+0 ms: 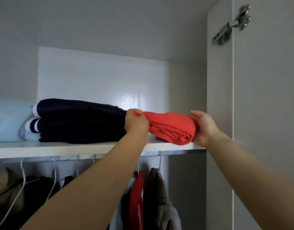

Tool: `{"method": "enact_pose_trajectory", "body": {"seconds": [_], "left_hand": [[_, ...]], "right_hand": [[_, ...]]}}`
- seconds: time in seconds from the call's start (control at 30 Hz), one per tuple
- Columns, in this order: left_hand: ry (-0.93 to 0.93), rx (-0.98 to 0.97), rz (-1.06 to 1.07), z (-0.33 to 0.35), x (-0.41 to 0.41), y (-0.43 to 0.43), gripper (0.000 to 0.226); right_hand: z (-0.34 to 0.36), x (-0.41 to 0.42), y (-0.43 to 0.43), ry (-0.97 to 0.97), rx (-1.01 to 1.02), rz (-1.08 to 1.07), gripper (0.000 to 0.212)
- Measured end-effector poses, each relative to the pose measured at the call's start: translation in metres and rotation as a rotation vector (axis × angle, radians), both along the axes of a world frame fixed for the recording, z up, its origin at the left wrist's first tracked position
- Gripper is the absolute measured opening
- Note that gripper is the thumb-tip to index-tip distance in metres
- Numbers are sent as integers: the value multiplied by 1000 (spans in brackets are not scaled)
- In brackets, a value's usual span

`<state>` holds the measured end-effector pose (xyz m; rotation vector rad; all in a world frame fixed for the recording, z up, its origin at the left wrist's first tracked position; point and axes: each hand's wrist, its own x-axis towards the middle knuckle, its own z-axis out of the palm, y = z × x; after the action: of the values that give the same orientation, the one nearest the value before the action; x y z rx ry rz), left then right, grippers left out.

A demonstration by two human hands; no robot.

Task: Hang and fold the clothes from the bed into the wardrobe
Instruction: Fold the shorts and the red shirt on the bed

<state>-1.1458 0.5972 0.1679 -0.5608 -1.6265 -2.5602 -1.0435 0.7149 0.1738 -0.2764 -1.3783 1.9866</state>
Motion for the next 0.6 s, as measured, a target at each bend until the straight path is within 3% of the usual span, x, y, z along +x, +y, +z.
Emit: {"method": "enact_pose_trajectory", "body": {"seconds": [0.07,0.13,0.2,0.27,0.37,0.5,0.53,0.6], "left_hand": [[-28,49,33,4,-8,14,32],[-52,-68,25,9,-14,18,27],[6,-467,154,14,-14,23,31],[52,-598,178,10,-17,27,37],[454,-1056,322,3,-5,22,33],[1068,-1309,638,0,1,14,39],[1149,-1395,649,0,2,12,37],[1140,-1606,685,1,4,8,30]], "right_hand": [[4,-6,6,-122,18,16,32],[10,-10,8,-197,119,-49,22],[16,-14,11,-240,371,-133,12],[18,-16,17,-337,699,-161,24],[12,-19,31,-557,1083,-219,47],[5,-17,38,-543,1083,-140,42],[4,-19,39,-533,1090,-134,41],[5,-25,37,-523,1112,-119,39]]}}
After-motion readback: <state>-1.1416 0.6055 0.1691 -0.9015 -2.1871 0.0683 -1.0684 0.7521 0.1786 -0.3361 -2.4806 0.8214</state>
